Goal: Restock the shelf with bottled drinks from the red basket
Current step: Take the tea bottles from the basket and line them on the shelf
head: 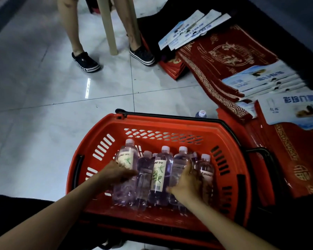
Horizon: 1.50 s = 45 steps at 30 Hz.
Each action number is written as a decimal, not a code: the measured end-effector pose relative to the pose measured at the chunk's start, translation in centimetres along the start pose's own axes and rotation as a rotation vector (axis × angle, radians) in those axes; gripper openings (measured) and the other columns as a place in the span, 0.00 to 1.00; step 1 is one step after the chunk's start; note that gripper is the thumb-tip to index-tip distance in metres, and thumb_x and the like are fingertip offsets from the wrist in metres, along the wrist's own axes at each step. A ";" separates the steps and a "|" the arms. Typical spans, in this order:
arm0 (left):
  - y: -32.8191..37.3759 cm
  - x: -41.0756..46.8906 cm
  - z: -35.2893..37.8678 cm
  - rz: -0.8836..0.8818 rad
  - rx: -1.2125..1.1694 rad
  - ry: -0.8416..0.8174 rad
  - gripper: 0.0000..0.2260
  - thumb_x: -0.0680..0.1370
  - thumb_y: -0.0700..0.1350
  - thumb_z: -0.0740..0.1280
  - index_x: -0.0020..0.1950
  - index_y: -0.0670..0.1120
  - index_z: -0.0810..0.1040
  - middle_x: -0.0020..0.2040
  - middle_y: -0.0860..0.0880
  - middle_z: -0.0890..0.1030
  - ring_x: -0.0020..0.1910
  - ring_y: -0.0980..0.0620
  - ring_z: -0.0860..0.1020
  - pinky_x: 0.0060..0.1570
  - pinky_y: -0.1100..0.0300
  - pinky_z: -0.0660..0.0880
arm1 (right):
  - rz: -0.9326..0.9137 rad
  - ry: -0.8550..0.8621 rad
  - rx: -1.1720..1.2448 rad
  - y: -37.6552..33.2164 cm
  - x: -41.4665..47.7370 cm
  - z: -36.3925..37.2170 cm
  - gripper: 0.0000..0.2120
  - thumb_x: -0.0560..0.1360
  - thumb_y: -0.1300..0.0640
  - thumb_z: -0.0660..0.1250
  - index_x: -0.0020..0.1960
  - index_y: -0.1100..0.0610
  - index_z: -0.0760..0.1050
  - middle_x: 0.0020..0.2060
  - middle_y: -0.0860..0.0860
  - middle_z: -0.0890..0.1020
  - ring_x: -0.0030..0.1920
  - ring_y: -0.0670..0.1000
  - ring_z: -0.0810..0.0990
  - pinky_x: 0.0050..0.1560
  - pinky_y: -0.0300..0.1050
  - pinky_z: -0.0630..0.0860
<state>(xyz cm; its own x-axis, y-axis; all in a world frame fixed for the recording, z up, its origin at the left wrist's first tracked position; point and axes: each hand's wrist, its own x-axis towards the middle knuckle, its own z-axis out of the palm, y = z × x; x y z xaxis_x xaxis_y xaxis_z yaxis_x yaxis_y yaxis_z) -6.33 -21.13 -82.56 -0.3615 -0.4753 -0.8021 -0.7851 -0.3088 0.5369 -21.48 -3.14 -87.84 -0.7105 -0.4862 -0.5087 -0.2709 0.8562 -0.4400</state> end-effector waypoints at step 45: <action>3.3 -4.2 2.7 0.333 -0.442 -0.299 0.52 0.58 0.47 0.84 0.75 0.45 0.61 0.61 0.41 0.81 0.59 0.39 0.80 0.62 0.36 0.72 | -0.063 -0.277 1.035 -3.4 -2.1 -9.0 0.17 0.69 0.51 0.74 0.56 0.56 0.79 0.43 0.50 0.87 0.49 0.55 0.84 0.61 0.56 0.78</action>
<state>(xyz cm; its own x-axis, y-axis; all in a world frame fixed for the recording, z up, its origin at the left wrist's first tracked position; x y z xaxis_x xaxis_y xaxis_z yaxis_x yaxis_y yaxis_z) -8.76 -17.93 -78.19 -0.7264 -0.3732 -0.5770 -0.3468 -0.5258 0.7767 -24.87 -3.48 -78.63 -0.5068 -0.6588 -0.5560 0.4727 0.3270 -0.8183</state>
